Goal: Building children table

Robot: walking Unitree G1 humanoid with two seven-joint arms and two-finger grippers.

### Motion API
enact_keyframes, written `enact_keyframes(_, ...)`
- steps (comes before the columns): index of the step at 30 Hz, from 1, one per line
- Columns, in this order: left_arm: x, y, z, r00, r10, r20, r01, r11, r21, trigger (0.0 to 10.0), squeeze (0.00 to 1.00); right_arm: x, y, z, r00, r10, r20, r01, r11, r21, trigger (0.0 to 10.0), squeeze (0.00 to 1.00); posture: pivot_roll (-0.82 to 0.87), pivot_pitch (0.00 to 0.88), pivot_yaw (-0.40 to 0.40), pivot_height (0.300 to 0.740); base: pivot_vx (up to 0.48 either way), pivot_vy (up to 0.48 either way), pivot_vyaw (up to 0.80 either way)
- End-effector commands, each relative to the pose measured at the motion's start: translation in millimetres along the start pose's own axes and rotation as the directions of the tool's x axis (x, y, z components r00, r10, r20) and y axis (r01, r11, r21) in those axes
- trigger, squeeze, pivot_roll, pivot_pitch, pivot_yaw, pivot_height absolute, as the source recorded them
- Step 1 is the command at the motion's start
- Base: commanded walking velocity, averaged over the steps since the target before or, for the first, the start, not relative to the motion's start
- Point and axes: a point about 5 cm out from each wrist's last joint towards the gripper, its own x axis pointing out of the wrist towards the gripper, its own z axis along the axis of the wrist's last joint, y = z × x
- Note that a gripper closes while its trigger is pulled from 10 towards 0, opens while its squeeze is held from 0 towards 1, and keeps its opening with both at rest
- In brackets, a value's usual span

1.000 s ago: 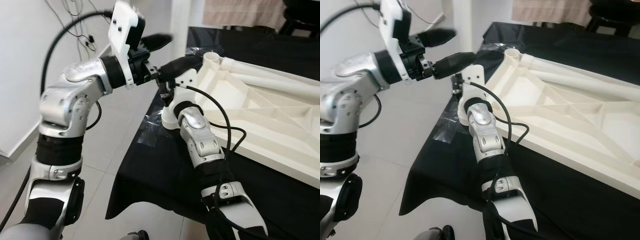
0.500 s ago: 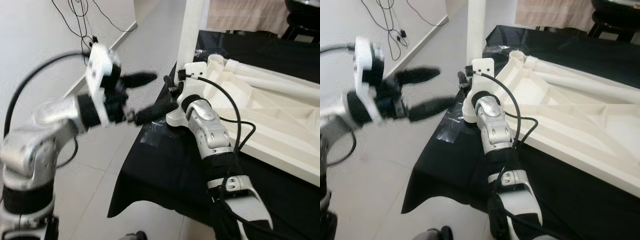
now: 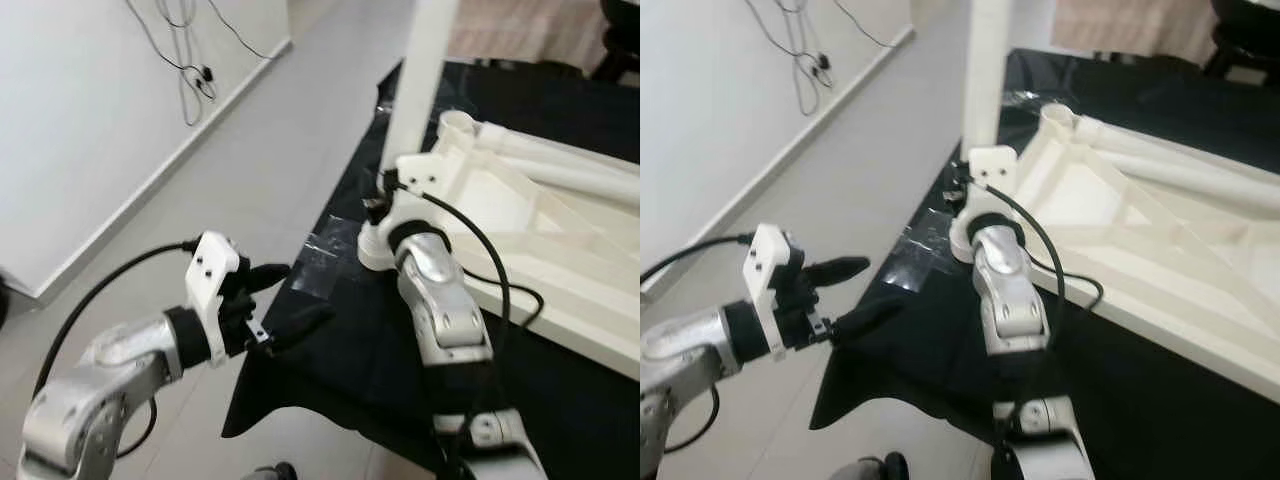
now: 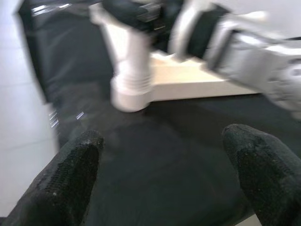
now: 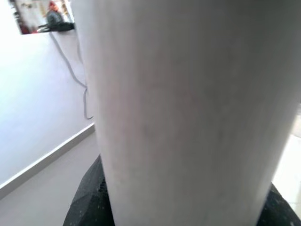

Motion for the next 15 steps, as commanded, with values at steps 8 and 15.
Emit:
enact_keyframes(8,-1.9,-8.6,-34,0.992,0.12,-0.034,-0.122,0.991,-0.049,10.0,0.0,-52.7,-24.4,-53,0.927,-0.233,-0.292,0.238,0.971,-0.021,0.0,0.0,0.03,0.269,0.053,0.74,0.0,0.0,0.0)
enact_keyframes(15,-3.6,-7.9,-52,0.979,0.197,-0.054,-0.2,0.978,-0.063,10.0,0.0,-43.7,-10.1,-42,0.968,-0.056,-0.243,0.066,0.997,0.031,10.0,1.0,0.03,0.272,0.054,0.74,0.0,0.0,0.0)
